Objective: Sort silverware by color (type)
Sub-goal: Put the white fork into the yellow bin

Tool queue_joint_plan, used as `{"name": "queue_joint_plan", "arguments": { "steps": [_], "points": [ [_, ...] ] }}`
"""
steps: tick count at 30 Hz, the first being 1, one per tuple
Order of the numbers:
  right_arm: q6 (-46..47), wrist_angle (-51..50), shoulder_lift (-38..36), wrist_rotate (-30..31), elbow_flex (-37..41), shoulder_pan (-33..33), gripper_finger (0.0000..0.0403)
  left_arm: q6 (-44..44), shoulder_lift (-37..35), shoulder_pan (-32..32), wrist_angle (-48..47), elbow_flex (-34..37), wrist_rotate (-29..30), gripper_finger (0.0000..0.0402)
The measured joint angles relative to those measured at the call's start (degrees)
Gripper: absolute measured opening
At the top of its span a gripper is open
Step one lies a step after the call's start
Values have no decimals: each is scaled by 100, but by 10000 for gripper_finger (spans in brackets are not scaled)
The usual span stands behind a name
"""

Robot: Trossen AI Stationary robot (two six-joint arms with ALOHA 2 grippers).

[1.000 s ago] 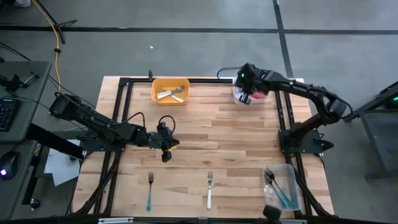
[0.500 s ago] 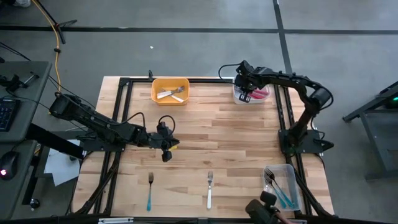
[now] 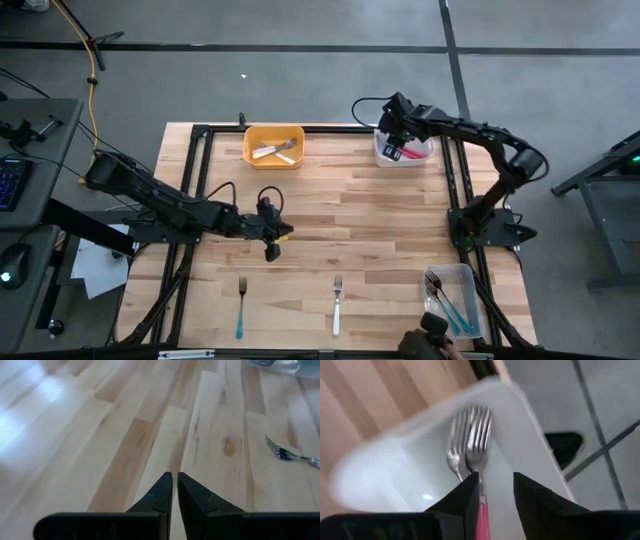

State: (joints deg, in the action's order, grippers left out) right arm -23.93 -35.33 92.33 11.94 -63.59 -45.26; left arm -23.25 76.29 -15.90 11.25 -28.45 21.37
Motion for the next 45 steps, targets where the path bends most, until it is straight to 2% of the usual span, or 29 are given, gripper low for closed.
{"name": "queue_joint_plan", "arguments": {
  "steps": [4,8,12,17,21,27,37,45],
  "points": [
    [333,124,-504,-612,80,242,78,131,558,48,886,4,-374,19],
    [585,977,-1102,-1170,680,684,13,80,1199,168,2052,4,-963,19],
    [1056,2077,-1677,-1248,1469,1312,15,-206,1782,341,2963,-29,-1538,19],
    [1514,3693,-2184,-1088,2342,2199,7,-439,2437,474,2957,-435,-2147,19],
    [1555,4621,-2274,-837,2614,2749,3,-475,2986,461,2937,-980,-2664,29],
    [1552,4913,-2264,-411,2608,3163,1,-758,3530,423,2655,-1604,-3382,73],
    [1517,4990,-2262,-331,2608,3358,1,-942,3967,378,2653,-2007,-3404,168],
    [1625,5027,-2260,-323,2605,3369,1,-1114,3997,283,2142,-2345,-3437,182]
  ]
}}
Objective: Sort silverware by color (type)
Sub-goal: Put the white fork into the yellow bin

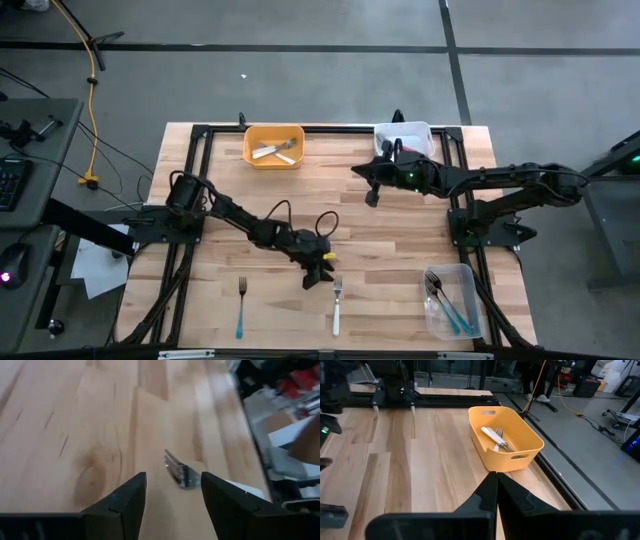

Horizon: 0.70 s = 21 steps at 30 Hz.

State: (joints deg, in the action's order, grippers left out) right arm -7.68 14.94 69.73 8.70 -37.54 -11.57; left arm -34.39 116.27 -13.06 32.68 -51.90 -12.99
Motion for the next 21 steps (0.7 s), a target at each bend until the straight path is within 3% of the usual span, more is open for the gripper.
{"name": "queue_joint_plan", "arguments": {
  "steps": [4,21],
  "points": [
    [25,27,1,6,0,0,0,58,-5,-52,-604,-226,252,182],
    [232,170,3,61,0,354,0,461,90,-184,-1022,-722,464,182]
  ]
}}
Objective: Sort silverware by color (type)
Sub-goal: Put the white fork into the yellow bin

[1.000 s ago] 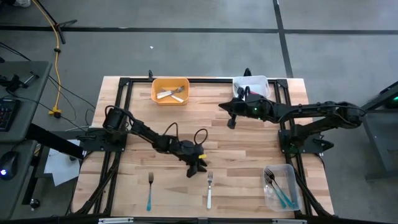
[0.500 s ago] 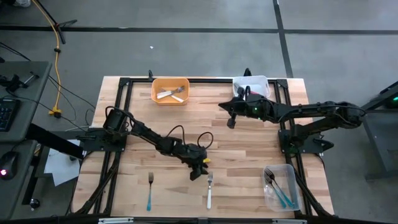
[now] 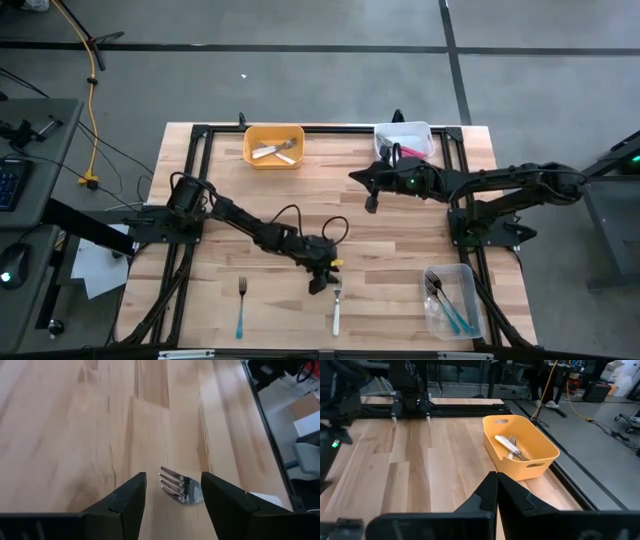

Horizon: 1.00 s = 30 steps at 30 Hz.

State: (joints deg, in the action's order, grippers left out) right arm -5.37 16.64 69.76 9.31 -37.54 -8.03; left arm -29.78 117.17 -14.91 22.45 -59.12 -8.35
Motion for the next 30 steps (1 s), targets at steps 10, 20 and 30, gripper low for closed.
{"name": "queue_joint_plan", "arguments": {
  "steps": [10,20,30],
  "points": [
    [-2,-8,0,165,-2,70,0,51,442,-20,7,-378,-424,181],
    [-22,-59,0,165,-4,70,0,471,496,-29,-295,-436,-659,102],
    [-94,-94,0,168,-4,70,0,652,412,7,-567,-422,-815,11]
  ]
}}
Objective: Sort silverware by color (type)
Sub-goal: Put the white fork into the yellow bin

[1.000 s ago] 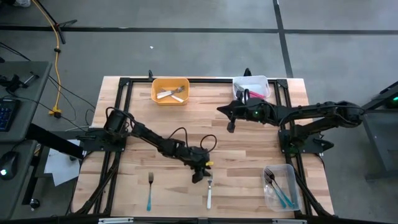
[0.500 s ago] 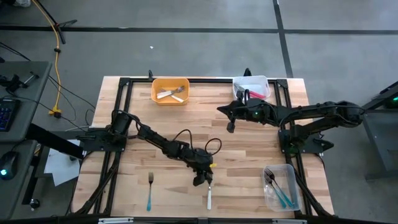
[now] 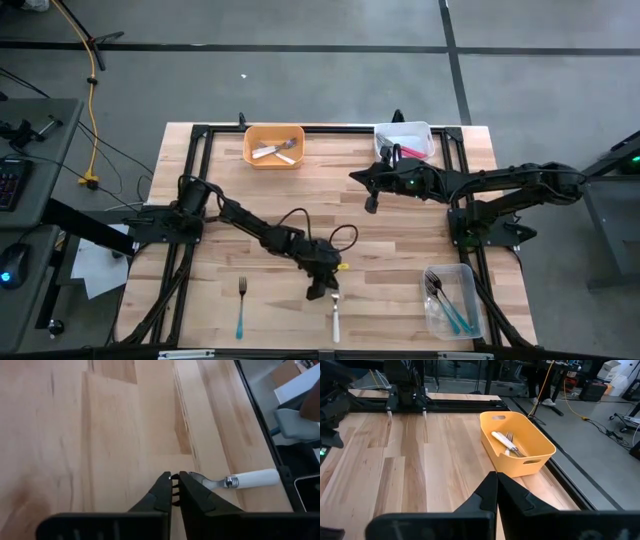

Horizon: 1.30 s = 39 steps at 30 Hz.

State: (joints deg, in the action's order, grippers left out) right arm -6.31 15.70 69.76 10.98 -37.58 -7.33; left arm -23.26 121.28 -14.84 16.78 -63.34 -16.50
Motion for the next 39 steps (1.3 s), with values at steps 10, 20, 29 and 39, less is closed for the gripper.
{"name": "queue_joint_plan", "arguments": {
  "steps": [10,20,29,39],
  "points": [
    [-57,-96,0,0,0,0,0,198,-833,486,-626,419,215,5],
    [-319,-125,0,2,0,-52,0,235,-3134,1682,-1509,1698,1456,2],
    [-306,-170,0,4,0,-170,0,214,-5304,3395,-2153,2608,2825,1],
    [-315,-168,0,-2,0,-168,0,240,-6363,4937,-1644,3298,2683,1]
  ]
}}
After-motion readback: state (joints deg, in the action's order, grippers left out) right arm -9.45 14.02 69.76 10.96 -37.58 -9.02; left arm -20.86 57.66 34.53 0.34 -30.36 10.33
